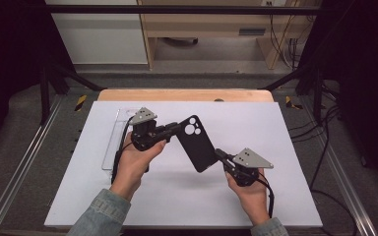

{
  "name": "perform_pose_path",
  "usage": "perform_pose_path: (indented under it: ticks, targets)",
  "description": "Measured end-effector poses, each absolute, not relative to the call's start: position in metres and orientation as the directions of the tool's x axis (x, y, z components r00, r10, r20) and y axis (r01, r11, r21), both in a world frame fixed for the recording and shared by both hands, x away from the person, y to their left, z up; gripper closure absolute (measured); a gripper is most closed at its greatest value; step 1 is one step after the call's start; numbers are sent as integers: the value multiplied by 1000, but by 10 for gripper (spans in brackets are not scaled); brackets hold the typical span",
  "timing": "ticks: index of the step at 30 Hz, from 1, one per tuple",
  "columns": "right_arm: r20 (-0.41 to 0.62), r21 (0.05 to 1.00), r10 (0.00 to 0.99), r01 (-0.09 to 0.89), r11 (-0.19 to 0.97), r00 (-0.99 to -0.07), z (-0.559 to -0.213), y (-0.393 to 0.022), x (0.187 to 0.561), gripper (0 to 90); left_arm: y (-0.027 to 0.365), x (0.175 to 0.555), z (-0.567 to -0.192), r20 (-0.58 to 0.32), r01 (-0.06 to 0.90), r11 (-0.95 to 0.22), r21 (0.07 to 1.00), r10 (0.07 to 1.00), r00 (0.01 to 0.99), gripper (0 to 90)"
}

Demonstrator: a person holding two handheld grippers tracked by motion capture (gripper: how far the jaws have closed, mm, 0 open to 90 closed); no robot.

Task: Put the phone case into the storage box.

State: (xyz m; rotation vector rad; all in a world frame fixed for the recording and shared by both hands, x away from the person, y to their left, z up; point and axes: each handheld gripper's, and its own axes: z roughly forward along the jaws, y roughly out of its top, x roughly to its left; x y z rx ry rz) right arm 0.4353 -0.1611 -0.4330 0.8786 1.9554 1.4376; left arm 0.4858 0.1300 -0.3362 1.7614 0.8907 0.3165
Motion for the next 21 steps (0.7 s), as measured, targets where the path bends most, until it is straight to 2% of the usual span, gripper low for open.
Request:
perform_pose_path:
  ticks: [15, 21]
  targets:
    - [-23, 958, 759, 203, 203, -651, -436, -161, 439, 856, 125, 481, -329, -178, 384, -163, 909, 682, 709, 798]
    - [0, 961, 763, 212, 179, -647, -437, -163, 441, 674, 127, 481, -327, -139, 363, -186, 913, 694, 706, 799]
